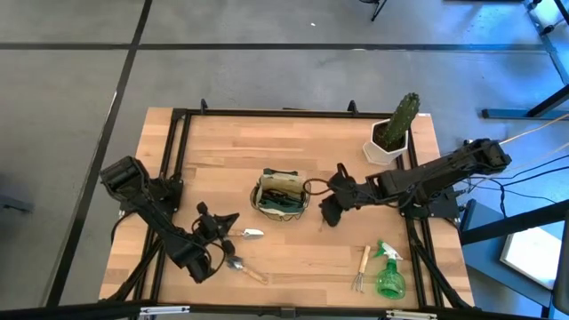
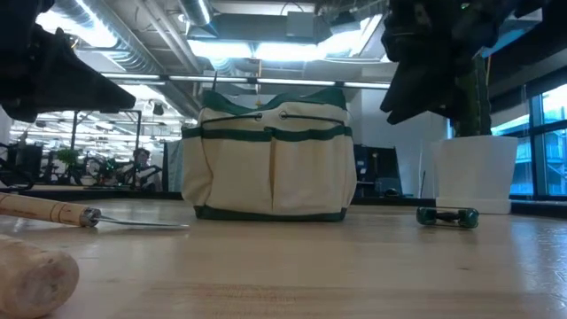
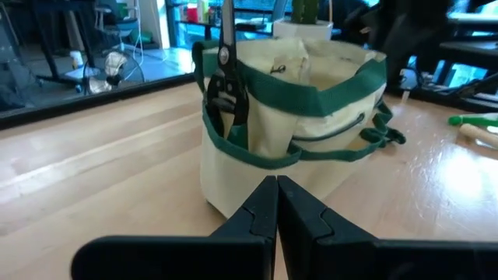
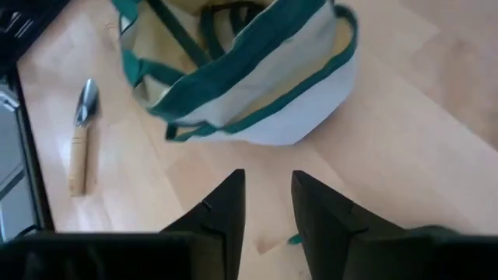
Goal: Pick & Place Garden tools in Gardening bag
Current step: Adjust the green gardening bag
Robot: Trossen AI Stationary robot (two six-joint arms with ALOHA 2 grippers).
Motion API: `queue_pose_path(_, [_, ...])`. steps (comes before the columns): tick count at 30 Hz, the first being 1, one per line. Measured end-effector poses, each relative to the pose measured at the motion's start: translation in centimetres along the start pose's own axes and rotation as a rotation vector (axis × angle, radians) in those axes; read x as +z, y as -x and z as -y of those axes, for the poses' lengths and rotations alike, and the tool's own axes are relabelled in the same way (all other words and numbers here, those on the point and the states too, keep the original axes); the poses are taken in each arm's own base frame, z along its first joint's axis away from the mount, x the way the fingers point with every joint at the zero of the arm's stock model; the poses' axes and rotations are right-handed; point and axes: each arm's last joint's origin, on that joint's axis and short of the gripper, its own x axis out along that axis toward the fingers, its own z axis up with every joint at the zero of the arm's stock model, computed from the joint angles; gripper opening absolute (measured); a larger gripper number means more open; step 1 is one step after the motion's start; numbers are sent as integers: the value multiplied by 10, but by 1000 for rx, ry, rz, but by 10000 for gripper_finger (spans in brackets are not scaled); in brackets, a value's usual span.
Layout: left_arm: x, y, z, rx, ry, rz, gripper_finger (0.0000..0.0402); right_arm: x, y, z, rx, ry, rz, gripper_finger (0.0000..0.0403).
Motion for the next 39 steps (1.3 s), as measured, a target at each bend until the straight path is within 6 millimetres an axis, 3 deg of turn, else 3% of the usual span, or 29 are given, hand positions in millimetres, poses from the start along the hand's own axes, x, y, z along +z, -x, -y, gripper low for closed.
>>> queue_pose_path(7, [-1,-8,13,-6,-46,-68,1,-27,10,-31,231,70,-102,88])
queue_pose_path(12, [1,-18,31,-71,-170,-169,1,-46,23,-54,393,269,-65,76])
queue_pose_path(16, [5,-38,40,-132,-190,-261,1,-70,27,-63,430,427,-101,74])
queue_pose_path(19, [11,-51,43,-124,-124,-256,1,-78,26,-64,417,428,-133,74])
queue_pose_path(25, [13,-61,43,-122,-80,-273,2,-78,22,-48,152,396,-23,64])
queue_pose_path(30, [13,-60,45,-168,-112,-310,2,-75,18,-45,113,487,6,32])
queue_pose_path(33, [13,-64,44,-157,-98,-315,1,-66,14,-37,6,484,55,7])
queue_pose_path(39, [14,-72,41,-136,-56,-339,1,-38,3,-16,-147,436,99,3])
